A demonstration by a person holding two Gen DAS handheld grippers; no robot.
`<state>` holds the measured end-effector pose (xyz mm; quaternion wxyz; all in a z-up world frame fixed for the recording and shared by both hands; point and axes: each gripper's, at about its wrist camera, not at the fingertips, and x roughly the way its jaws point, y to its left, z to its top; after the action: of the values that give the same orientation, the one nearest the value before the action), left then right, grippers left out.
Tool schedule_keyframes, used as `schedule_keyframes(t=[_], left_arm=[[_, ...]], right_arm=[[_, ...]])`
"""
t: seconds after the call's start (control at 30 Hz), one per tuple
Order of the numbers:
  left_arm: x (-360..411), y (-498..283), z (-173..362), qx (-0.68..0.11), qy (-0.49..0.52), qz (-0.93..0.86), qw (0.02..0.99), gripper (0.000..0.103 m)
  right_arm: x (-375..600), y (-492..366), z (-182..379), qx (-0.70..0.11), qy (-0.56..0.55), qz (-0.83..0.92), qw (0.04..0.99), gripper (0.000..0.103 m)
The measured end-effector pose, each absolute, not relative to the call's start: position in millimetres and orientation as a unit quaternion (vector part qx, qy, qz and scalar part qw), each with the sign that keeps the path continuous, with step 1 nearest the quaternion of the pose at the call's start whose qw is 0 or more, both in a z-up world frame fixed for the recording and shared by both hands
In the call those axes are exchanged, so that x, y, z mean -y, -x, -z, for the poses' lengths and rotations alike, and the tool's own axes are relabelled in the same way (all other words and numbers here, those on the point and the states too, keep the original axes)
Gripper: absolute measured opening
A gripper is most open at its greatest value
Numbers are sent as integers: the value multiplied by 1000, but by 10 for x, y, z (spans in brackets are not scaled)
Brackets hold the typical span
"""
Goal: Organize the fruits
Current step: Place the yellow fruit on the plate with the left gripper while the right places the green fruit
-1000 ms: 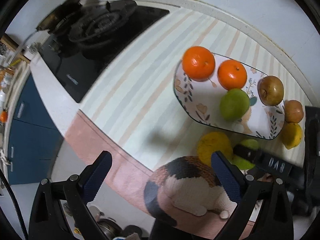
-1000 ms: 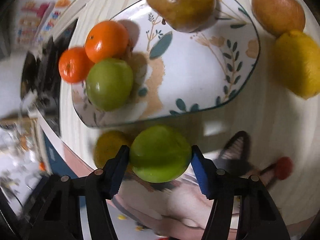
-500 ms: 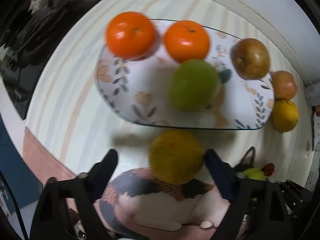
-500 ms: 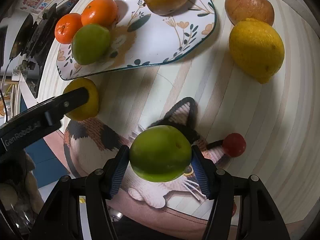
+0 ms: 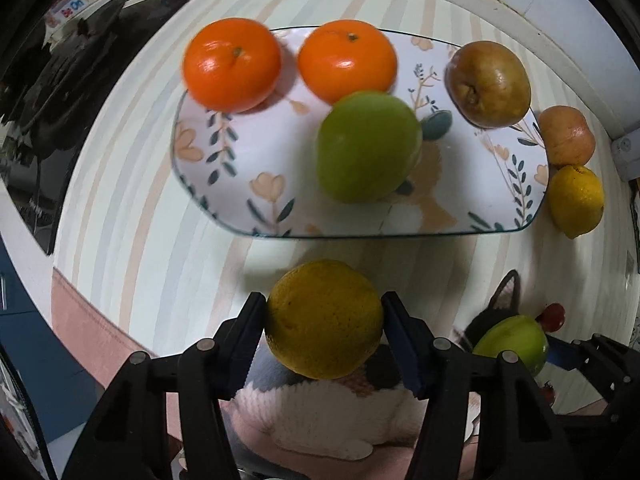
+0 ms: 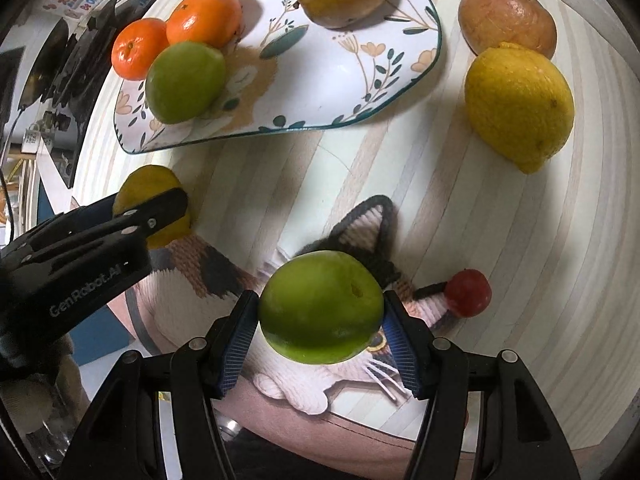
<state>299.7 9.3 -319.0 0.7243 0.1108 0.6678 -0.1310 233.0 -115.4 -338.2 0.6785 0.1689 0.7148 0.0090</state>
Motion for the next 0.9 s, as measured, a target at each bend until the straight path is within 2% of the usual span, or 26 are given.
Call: schedule_keyframes(t=[0.5,0.73,0.9], left_arm=[[-497,-2526,3195,-688,-62,114,714,57],[-536,-2888,2792,-667,-27,127,733,57],[-558,-3385,2424,-634,-29,125,762,57]], right_arm=[[1119,-2203,3432,-716,-169,-12,677,65],[1154,-2303,3244,-693,-202,-17,692,65],[1223,-2700,2946,-658,-219,-16,720,65]])
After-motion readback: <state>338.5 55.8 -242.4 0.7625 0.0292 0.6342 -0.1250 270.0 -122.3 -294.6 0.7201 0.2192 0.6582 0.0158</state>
